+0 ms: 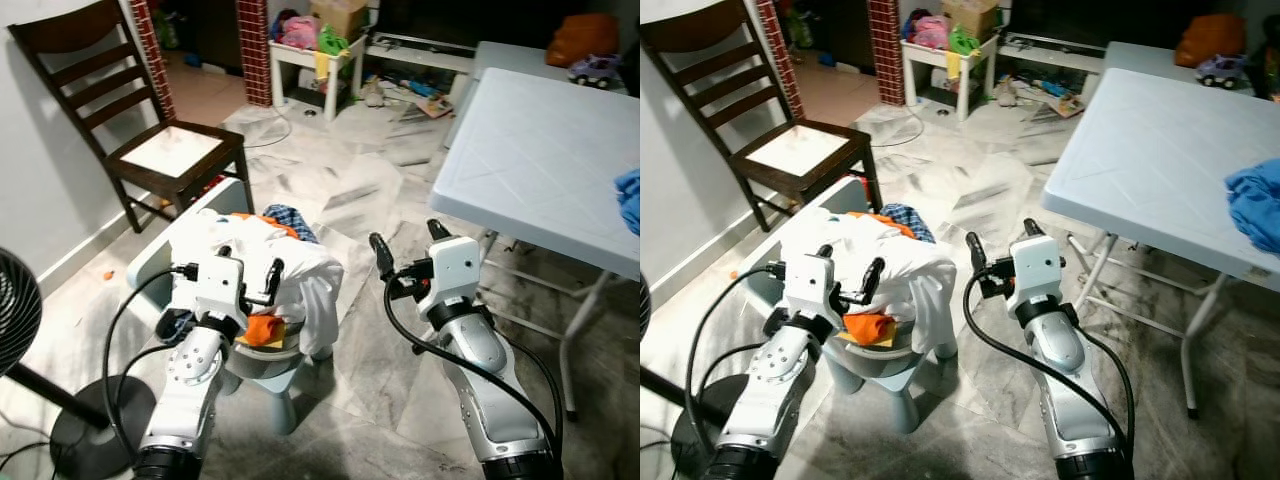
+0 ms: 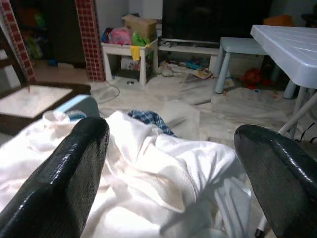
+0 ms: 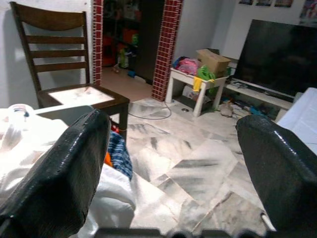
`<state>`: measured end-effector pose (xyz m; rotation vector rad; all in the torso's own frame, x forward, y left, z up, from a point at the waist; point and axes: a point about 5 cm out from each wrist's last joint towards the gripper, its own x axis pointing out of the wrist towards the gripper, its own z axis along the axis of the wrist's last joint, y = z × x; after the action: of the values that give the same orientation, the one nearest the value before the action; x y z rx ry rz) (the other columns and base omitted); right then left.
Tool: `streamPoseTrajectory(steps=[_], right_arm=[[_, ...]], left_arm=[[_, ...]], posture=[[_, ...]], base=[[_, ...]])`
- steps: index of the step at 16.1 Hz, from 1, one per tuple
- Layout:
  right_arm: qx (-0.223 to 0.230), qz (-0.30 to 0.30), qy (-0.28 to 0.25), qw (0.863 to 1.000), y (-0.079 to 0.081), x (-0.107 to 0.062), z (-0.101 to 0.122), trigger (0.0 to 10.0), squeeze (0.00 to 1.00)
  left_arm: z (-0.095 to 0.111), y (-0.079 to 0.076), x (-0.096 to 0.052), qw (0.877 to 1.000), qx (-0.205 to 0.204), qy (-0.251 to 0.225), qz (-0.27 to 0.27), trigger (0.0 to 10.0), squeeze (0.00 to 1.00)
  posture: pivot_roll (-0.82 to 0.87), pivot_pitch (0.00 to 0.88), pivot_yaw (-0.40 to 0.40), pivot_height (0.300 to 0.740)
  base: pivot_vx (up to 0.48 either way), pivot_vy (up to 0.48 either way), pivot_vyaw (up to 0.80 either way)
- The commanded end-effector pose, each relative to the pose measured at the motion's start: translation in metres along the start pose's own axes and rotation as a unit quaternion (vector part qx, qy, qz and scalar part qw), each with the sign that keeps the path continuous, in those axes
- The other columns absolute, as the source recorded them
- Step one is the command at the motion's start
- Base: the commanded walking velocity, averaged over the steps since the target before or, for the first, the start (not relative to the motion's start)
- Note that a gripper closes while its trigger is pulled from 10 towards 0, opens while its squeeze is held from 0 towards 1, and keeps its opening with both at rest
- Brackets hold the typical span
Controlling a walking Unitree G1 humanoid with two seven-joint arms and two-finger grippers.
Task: Hang hanger
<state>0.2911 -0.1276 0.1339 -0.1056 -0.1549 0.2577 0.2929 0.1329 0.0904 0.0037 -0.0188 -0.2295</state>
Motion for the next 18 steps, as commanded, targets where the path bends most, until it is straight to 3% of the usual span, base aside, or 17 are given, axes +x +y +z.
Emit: streamPoseTrajectory(steps=[1,6,9,10,12,13,15,18], right_arm=[[-0.001,0.005,-0.008,1.0,0.001,-0.001,0.004,10.0,0.0],[0.002,0.043,0.003,0.999,0.011,0.0,-0.002,10.0,0.0],[0.006,0.047,0.001,0.999,0.011,0.006,0.0,10.0,0.0],[0.009,0.074,-0.013,0.997,0.016,0.009,0.009,10.0,0.0],[0.005,0.096,0.008,0.995,0.024,0.011,-0.007,10.0,0.0],[0.032,0.106,0.0,0.994,0.029,0.016,-0.004,10.0,0.0],[0.021,0.115,-0.007,0.993,0.034,0.019,-0.001,10.0,0.0],[0.034,0.127,-0.008,0.991,0.041,0.022,-0.001,10.0,0.0]], left_arm=[[-0.001,0.004,-0.001,1.0,-0.003,0.006,0.007,10.0,0.0],[-0.013,0.012,-0.009,0.999,-0.004,0.018,0.037,10.0,0.0],[-0.016,0.02,-0.013,0.999,-0.006,0.019,0.042,10.0,0.0],[-0.006,0.024,-0.014,0.999,-0.003,0.006,0.04,10.0,0.0],[-0.009,0.028,-0.021,0.999,-0.003,0.006,0.041,10.0,0.0],[-0.012,0.032,-0.028,0.997,-0.018,0.012,0.069,10.0,0.0],[-0.017,0.026,-0.039,0.997,-0.018,0.015,0.07,10.0,0.0],[-0.019,0.021,-0.041,0.997,-0.023,0.02,0.064,10.0,0.0]], posture=[[0.0,0.036,-0.041,0.74],[0.07,0.034,-0.094,0.74],[0.1,0.055,-0.117,0.74],[0.14,0.045,-0.124,0.74],[0.18,0.053,-0.131,0.74],[0.2,0.084,-0.119,0.74],[0.21,0.075,-0.139,0.74],[0.23,0.074,-0.152,0.74]], base=[[0.0,0.0,0.8],[0.0,0.0,0.8],[0.0,0.0,0.0],[0.0,0.0,0.0],[0.0,0.0,0.0],[0.0,0.0,0.0],[0.0,0.0,0.68],[0.0,0.0,0.26]])
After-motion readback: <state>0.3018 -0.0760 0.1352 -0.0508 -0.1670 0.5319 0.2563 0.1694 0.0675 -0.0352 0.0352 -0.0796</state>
